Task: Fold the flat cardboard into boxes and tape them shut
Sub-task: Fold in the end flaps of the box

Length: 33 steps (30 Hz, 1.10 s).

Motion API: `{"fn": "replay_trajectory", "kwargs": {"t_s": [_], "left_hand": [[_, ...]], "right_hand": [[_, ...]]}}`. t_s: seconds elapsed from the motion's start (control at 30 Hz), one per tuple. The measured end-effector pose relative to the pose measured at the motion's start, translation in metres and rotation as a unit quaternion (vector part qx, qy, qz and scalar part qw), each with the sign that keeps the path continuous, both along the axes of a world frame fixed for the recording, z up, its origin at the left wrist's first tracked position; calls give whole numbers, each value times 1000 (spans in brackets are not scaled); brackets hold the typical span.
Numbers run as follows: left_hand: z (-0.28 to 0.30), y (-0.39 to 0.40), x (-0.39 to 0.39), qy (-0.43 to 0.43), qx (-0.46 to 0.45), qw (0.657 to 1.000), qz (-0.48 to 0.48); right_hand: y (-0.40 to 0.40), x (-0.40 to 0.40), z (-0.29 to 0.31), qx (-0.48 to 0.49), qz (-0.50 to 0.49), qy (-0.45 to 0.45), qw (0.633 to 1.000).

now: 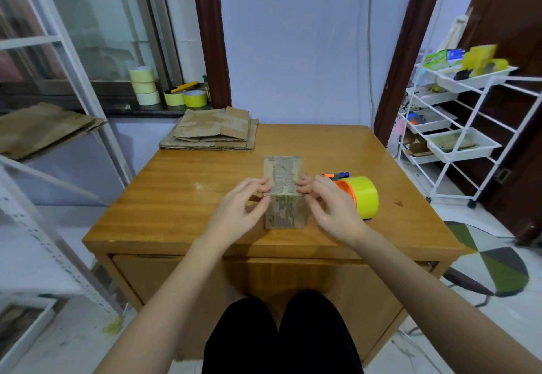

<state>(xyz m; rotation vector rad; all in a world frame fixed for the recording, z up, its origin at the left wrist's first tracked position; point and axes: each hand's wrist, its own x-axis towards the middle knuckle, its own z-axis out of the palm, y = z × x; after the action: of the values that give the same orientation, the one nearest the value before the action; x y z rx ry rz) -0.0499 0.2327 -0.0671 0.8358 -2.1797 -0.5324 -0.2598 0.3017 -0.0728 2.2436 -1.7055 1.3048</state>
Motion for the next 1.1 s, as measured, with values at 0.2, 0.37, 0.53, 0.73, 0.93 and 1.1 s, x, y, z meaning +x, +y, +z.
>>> {"fn": "replay_trajectory", "kwargs": {"t_s": [0.2,0.37,0.53,0.73,0.93,1.1], "left_hand": [[9,0,-14,-1,-4,999,51],[13,-6,-6,-35,23,999,2],[30,3,-2,-166,-26,985,42],[29,25,-38,-209,-158,961,94],[18,37,-56,-252,-192,946,71],[20,36,-47,-242,-191,947,85]], "right_hand": [[-3,2,14,8,-43,33,999],[-5,-4,17,39,-8,24,999],[-5,-10,36,164,29,-61,984],[-52,-10,72,213,-19,-52,975],[-93,13,82,285,-2,66,956],[-108,28,72,344,-1,131,930]]}}
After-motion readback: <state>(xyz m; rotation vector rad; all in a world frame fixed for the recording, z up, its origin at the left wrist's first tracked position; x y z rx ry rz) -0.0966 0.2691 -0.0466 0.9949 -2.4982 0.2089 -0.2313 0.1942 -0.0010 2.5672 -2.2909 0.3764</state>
